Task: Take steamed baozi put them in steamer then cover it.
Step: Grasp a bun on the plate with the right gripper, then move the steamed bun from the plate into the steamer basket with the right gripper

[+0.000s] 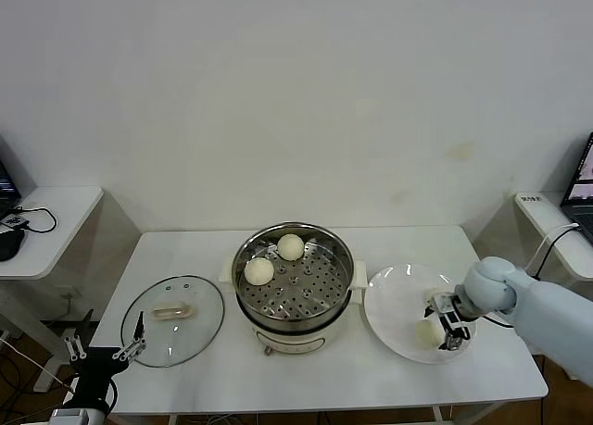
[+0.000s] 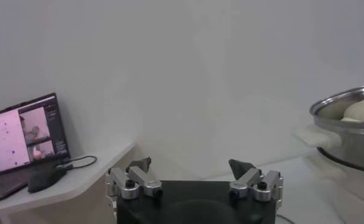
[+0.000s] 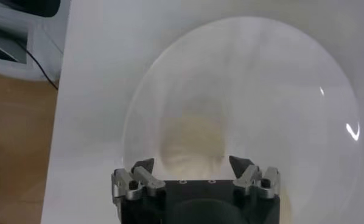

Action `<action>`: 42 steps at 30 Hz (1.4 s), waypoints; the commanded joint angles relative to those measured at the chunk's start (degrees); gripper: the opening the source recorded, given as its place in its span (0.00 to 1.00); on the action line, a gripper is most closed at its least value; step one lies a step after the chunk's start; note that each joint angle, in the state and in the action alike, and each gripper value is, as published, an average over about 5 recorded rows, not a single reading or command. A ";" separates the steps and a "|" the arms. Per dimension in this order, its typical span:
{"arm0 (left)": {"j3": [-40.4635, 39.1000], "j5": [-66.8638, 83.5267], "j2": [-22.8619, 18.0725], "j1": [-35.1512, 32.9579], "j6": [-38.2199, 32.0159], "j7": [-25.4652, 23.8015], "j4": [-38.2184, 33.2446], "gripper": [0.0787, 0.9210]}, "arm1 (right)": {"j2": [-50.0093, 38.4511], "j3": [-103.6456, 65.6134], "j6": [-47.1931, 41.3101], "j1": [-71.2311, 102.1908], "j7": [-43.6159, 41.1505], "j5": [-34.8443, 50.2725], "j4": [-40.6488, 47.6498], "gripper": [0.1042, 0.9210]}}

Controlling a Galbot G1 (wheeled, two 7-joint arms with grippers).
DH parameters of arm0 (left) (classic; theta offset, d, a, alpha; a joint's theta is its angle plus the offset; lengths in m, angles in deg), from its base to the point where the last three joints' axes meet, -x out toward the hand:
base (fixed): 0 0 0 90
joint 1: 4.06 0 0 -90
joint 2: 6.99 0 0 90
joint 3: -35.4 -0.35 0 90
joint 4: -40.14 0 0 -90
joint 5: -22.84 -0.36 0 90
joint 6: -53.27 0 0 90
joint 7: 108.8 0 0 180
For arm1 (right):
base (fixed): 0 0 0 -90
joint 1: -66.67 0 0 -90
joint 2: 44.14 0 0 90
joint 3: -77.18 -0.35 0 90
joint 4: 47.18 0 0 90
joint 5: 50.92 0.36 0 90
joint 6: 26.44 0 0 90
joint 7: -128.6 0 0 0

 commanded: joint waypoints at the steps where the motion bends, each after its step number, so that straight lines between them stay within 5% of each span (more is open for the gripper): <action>1: 0.04 0.02 -0.06 -0.03 -0.03 0.00 -0.02 0.88 | 1.64 -0.51 -0.58 0.74 0.16 -0.23 1.06 0.76; 8: -0.07 0.00 -0.26 0.04 -0.06 0.01 -0.09 0.88 | 0.84 -0.12 -0.82 -1.43 -0.55 0.59 0.49 0.62; 23: -0.24 0.18 -0.02 0.17 -0.13 -0.02 -0.63 0.88 | -1.50 8.85 -1.36 -29.44 -3.04 10.64 -1.68 0.60; 32: -0.40 0.32 0.43 0.52 -0.06 -0.05 -1.02 0.88 | 6.53 18.55 -2.11 -47.51 -1.93 17.69 -1.92 0.61; 42: -0.34 0.28 0.12 1.00 -0.13 -0.04 -0.21 0.88 | 16.95 24.67 -5.04 -47.82 3.03 21.13 -10.05 0.61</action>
